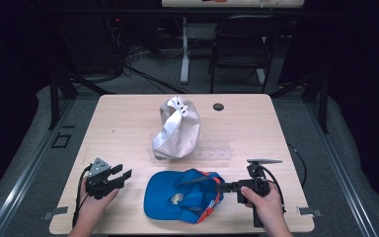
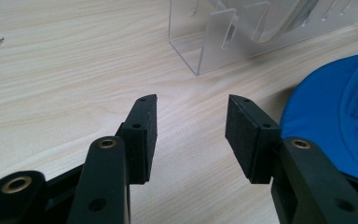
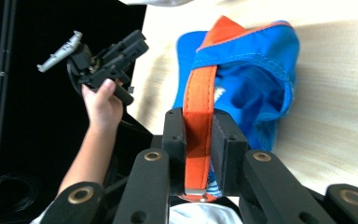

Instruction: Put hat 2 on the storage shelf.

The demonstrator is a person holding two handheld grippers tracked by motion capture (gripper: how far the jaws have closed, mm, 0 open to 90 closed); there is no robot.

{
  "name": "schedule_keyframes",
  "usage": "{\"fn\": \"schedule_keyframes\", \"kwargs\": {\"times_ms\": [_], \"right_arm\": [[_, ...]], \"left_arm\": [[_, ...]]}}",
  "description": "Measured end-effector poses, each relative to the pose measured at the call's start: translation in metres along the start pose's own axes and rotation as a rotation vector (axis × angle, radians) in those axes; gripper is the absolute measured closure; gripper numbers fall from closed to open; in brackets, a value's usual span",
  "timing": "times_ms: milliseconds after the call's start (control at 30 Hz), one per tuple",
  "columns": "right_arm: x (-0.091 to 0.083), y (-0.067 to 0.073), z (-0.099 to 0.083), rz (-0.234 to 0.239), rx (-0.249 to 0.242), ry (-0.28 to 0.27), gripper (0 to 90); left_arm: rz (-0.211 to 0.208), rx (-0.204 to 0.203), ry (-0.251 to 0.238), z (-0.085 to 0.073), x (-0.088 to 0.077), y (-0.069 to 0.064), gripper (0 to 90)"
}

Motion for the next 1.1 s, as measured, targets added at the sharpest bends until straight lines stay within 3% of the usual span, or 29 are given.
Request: {"fn": "schedule_keyframes", "kwargs": {"times_ms": [200, 600, 1100], "right_arm": [[-0.015, 0.013, 0.015, 0.066, 0.048, -0.011, 77.6], [-0.024, 0.050, 0.045, 0.247, 0.128, -0.029, 77.6], [-0.039, 0.080, 0.067, 0.314, 0.156, -0.040, 77.7]], "left_arm": [[0.004, -0.008, 0.008, -0.002, 0.000, 0.003, 54.0], [0.012, -0.012, 0.008, -0.004, -0.002, 0.005, 54.0], [0.013, -0.011, 0.009, -0.004, -0.002, 0.005, 53.9]]}}
Point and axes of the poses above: each handheld gripper's, and its own axes: x roughly forward along the jaws, z roughly out of its top, y roughly to its left, the point moved 5 cm from there along x, roughly forward along the jaws, and after that the axes turned 2 degrees about -y, right-handed, at the moved point
